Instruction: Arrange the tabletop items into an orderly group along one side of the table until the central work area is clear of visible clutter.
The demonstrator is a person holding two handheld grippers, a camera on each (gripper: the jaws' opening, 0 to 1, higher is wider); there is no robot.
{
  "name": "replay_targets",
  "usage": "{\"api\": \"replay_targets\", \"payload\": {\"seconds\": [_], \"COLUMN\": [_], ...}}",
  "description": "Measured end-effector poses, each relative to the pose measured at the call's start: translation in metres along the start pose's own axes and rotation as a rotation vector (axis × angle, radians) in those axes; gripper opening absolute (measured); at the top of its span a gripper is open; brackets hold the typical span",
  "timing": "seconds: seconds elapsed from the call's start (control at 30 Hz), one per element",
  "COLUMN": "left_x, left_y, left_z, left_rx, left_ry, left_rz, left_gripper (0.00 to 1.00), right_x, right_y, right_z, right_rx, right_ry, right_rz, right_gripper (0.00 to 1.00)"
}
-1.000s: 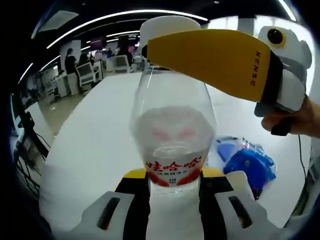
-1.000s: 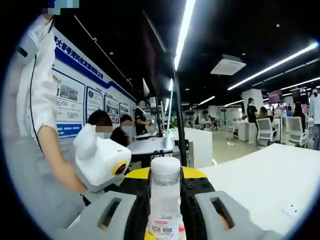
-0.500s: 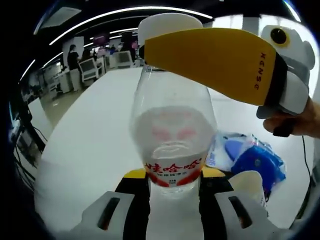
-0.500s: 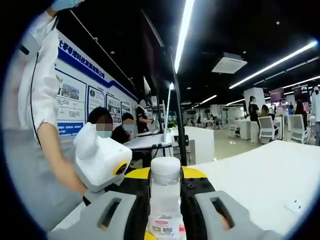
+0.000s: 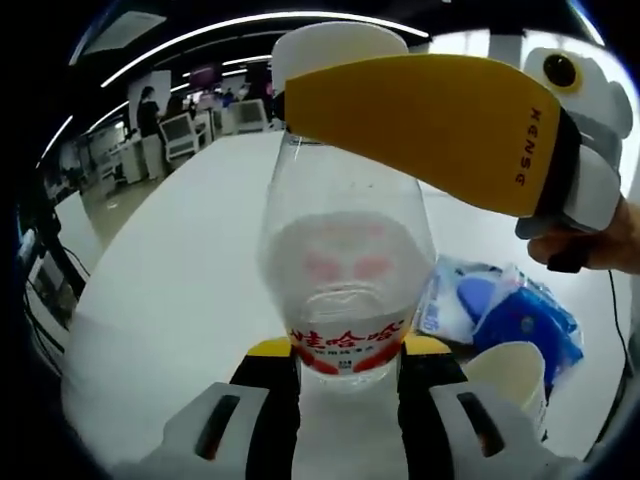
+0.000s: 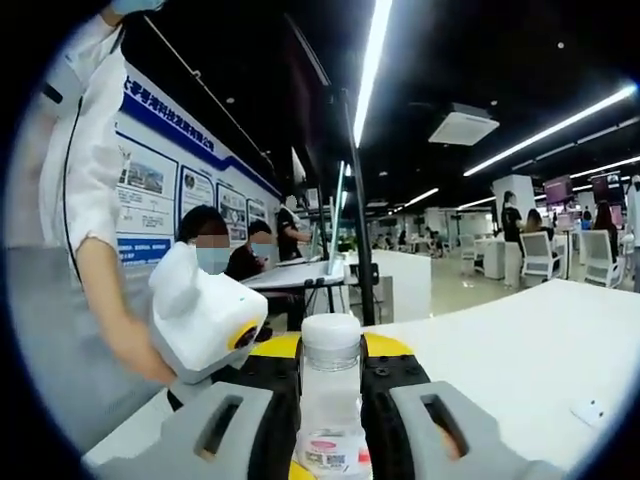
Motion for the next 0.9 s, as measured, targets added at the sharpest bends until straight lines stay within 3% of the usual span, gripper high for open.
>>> {"api": "replay_targets", "payload": {"seconds": [0.53,0.9], "left_x": [0.001,0.001], "left_y": [-0.009,-0.013], "left_z": [0.004,0.003], "left_rx": [-0.036,-0.058], "left_ry": [-0.020,-0.055], "left_rz": [0.091,0.098], "left_gripper": [0.33,0.34], "right_x": [0.004,0.007], "right_y": [0.008,0.007], "right_z": [-0.015,-0.018], "right_rx": [-0.028,-0.021], "right_ry": [-0.036,-0.034], "right_rz": [0.015,0.014], "right_gripper": [0.18,0.19]}}
Point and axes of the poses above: the point that each gripper's makers call its tool centre point, and the gripper's own axes: z roughly forward along the fingers, y roughly to its left, x roughly out of its underside, the point moved 3 cm from there along -z, roughly backward along the fingers, and after that the axes turned 14 degrees about z, right-handed, at the moved point
